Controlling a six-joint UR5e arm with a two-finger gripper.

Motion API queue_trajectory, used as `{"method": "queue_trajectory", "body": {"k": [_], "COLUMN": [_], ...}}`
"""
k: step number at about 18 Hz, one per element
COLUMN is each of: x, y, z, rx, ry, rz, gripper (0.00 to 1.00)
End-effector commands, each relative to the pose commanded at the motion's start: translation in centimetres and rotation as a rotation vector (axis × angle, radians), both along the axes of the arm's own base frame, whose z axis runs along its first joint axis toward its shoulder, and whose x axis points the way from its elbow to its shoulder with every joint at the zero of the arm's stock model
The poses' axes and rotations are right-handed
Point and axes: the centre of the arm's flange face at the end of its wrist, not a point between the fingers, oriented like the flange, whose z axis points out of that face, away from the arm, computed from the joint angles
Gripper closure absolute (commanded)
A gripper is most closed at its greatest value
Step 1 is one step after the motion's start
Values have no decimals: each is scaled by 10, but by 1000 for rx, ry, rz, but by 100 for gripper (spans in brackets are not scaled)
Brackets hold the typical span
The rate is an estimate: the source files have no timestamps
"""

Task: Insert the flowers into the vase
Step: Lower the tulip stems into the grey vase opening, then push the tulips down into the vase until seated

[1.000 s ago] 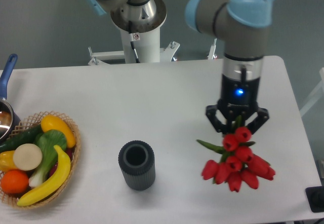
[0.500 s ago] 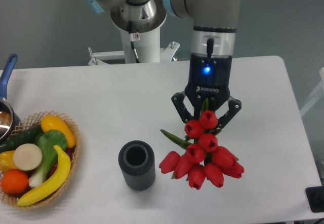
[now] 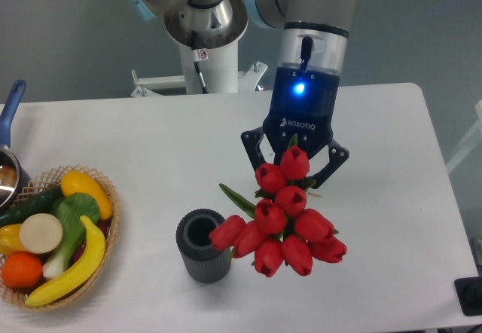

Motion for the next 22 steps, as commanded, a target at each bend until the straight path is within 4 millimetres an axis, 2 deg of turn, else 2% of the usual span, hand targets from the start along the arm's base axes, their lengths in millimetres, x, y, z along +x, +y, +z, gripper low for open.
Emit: {"method": "queue_trajectory", "body": {"k": [3, 6, 10, 14, 22], "x": [8, 16, 23, 23, 21], "y": [3, 7, 9, 23, 35], "z": [8, -8, -14, -35, -54], "rx": [104, 152, 187, 174, 159], "ry": [-28, -107, -159, -187, -212], "rz": [-107, -193, -251, -270, -284], "gripper": [93, 93, 89, 87, 85]}}
